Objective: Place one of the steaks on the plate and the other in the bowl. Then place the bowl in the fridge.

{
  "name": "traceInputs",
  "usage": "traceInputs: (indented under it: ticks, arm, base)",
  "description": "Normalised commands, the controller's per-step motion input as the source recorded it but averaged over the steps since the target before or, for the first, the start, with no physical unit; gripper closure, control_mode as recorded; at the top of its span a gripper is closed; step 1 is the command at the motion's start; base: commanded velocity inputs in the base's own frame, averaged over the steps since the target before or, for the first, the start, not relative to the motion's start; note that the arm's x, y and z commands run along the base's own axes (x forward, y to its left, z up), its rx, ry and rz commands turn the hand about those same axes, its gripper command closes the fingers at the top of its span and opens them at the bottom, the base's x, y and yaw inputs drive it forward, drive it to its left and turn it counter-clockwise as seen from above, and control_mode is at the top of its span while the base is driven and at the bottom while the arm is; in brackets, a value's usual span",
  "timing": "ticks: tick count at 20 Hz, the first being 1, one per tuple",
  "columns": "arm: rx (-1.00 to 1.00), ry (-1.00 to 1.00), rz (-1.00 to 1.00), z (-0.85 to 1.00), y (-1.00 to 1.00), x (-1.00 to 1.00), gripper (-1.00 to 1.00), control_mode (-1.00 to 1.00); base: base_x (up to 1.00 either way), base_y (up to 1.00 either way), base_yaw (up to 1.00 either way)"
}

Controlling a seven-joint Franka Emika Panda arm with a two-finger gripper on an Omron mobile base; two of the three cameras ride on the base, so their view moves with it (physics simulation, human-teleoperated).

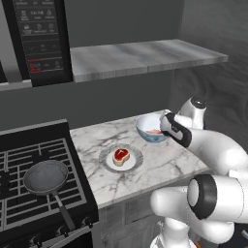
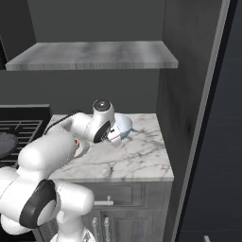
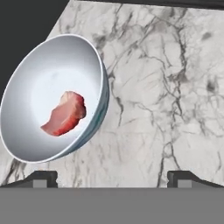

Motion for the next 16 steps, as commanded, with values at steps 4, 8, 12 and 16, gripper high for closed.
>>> traceInputs:
  ticks: [4, 8, 12, 16]
  arm:
    - [0.00, 0.00, 0.00, -0.06, 0.00, 0.26, -1.00, -1.00]
    - [0.00, 0.00, 0.00, -0.18, 0.00, 0.42, -1.00, -1.00]
    - [0.00, 0.00, 0.00, -0.21, 0.00, 0.36, -1.00, -1.00]
    - [0.00, 0.00, 0.00, -0.28, 0.00, 0.21, -1.00, -1.00]
  base:
    - [0.00, 0.00, 0.00]
    - [0.00, 0.00, 0.00]
    - [0.00, 0.00, 0.00]
    - [0.00, 0.00, 0.00]
